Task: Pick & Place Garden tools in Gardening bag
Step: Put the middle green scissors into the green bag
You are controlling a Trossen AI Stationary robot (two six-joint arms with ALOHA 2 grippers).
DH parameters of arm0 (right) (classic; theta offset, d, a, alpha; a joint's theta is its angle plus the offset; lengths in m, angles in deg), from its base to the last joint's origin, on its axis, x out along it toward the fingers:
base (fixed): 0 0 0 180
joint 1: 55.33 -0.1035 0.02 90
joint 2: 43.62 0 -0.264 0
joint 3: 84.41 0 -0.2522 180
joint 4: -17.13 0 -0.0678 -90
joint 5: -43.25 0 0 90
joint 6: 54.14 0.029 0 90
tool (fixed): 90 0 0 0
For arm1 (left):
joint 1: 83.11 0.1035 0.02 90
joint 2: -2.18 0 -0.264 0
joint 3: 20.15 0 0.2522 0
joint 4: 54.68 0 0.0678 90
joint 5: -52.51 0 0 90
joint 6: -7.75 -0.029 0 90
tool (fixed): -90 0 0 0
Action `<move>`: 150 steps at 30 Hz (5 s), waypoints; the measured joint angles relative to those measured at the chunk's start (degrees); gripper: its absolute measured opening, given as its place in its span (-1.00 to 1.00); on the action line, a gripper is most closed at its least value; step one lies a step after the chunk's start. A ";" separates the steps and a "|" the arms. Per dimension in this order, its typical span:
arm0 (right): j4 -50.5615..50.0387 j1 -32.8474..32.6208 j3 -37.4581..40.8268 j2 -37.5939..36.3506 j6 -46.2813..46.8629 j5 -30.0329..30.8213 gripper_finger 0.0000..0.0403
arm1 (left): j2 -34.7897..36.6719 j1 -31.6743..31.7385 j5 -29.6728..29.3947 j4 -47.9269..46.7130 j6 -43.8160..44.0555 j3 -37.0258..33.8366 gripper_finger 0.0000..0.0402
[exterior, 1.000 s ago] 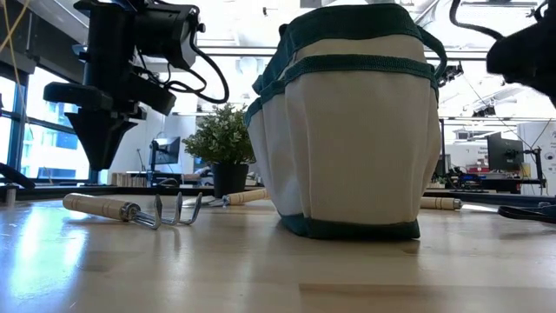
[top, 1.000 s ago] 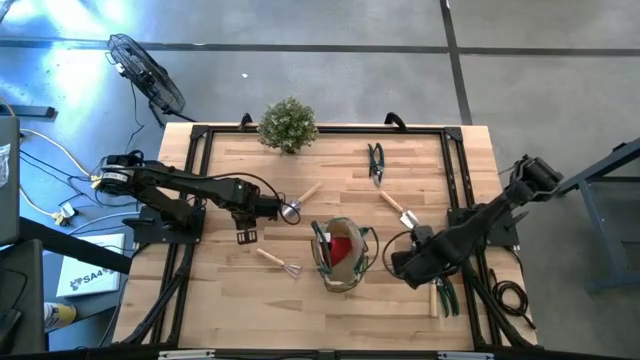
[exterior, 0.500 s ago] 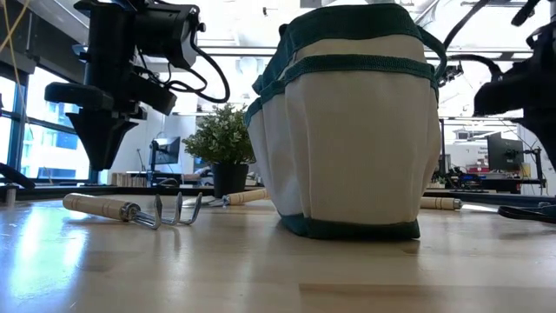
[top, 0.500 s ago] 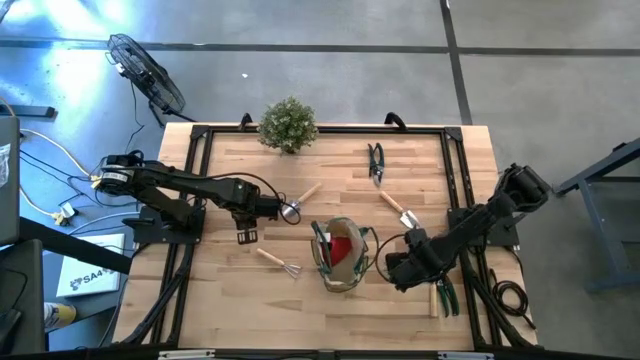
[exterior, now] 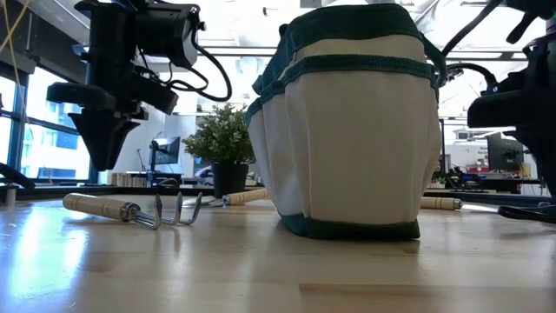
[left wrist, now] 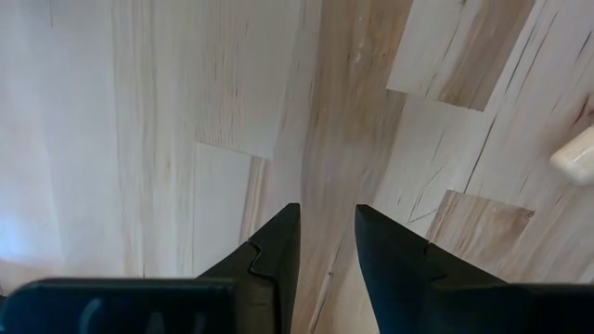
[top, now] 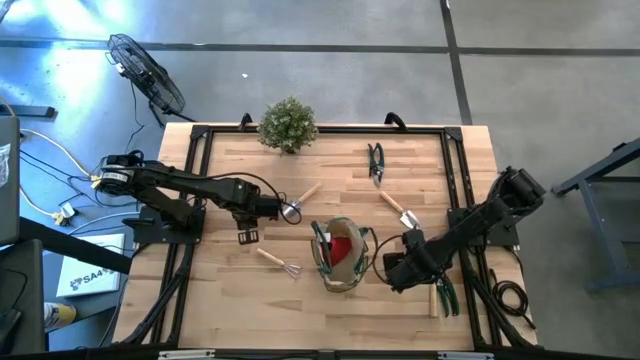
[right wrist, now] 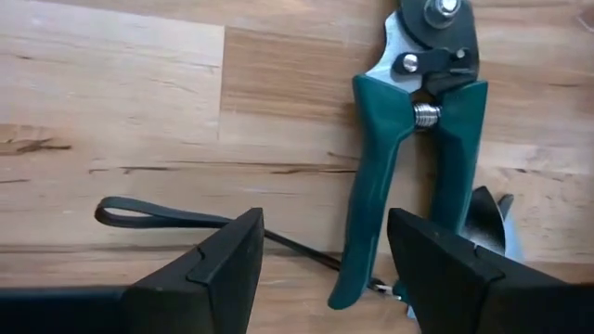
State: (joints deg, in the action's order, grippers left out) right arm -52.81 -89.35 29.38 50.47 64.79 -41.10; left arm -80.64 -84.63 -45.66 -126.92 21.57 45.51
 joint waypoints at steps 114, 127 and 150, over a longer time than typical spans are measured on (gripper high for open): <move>9.47 0.00 5.18 0.06 -7.48 0.66 -0.84 | 0.00 0.02 0.02 1.31 0.16 0.00 -0.50; 9.94 -1.04 5.25 0.09 -11.23 4.04 -0.83 | 0.00 0.02 0.04 1.38 0.00 0.00 -0.50; -14.19 -11.09 -11.01 0.28 -3.61 4.81 -0.83 | 0.00 0.02 0.04 1.40 0.18 0.00 -0.50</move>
State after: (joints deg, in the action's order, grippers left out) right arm -67.01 -100.44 18.37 50.75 61.18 -36.29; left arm -80.64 -84.61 -45.61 -125.52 21.75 45.51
